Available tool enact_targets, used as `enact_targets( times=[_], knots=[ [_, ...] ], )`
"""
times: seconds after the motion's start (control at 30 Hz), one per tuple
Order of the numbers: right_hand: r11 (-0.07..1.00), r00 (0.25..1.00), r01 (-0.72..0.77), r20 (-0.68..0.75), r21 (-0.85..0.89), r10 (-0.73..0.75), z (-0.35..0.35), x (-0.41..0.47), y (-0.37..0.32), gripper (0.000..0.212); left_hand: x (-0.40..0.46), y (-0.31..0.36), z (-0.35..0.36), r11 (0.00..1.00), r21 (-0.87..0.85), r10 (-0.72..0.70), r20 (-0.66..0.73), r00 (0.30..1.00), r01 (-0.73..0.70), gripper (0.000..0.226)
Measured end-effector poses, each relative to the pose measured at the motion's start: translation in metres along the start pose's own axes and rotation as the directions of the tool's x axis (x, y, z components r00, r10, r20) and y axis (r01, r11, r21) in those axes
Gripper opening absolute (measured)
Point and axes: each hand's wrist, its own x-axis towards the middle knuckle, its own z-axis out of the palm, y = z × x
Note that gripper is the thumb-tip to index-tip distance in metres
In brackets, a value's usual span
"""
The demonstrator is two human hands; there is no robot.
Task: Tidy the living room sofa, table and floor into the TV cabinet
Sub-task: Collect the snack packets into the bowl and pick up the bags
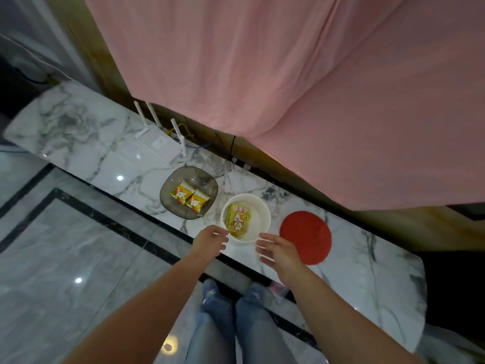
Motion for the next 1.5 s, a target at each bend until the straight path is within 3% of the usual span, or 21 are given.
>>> enact_targets(
  times=[0.2, 0.47, 0.63, 1.0, 1.1, 1.5],
  knots=[
    [0.998, 0.999, 0.041, -0.032, 0.057, -0.039, -0.017, -0.035, 0.000, 0.024, -0.036, 0.023, -0.003, 0.998, 0.043, 0.040, -0.049, 0.998, -0.038, 0.012],
    [0.998, 0.999, 0.044, -0.026, 0.043, -0.043, -0.070, -0.046, 0.020, 0.024, -0.074, -0.004, 0.029, 1.000, 0.021, -0.003, -0.108, 0.994, 0.005, 0.015],
    [0.998, 0.998, 0.062, 0.025, -0.026, -0.061, -0.127, -0.057, 0.034, 0.027, -0.104, -0.037, 0.070, 1.000, 0.000, 0.017, -0.166, 0.986, -0.017, 0.012],
    [0.985, 0.989, 0.109, 0.112, -0.132, -0.095, -0.224, -0.105, 0.078, 0.027, -0.195, -0.105, 0.166, 0.999, -0.017, 0.030, -0.083, 0.996, -0.032, 0.015],
    [0.986, 0.991, 0.088, 0.115, -0.141, -0.072, -0.237, -0.110, 0.095, 0.026, -0.210, -0.122, 0.174, 0.999, -0.002, 0.049, -0.074, 0.996, -0.049, 0.021],
    [0.978, 0.995, 0.056, 0.094, -0.203, -0.037, -0.242, -0.151, 0.196, 0.025, -0.269, -0.239, 0.159, 0.995, -0.100, -0.013, -0.175, 0.984, -0.005, 0.012]
  ],
)
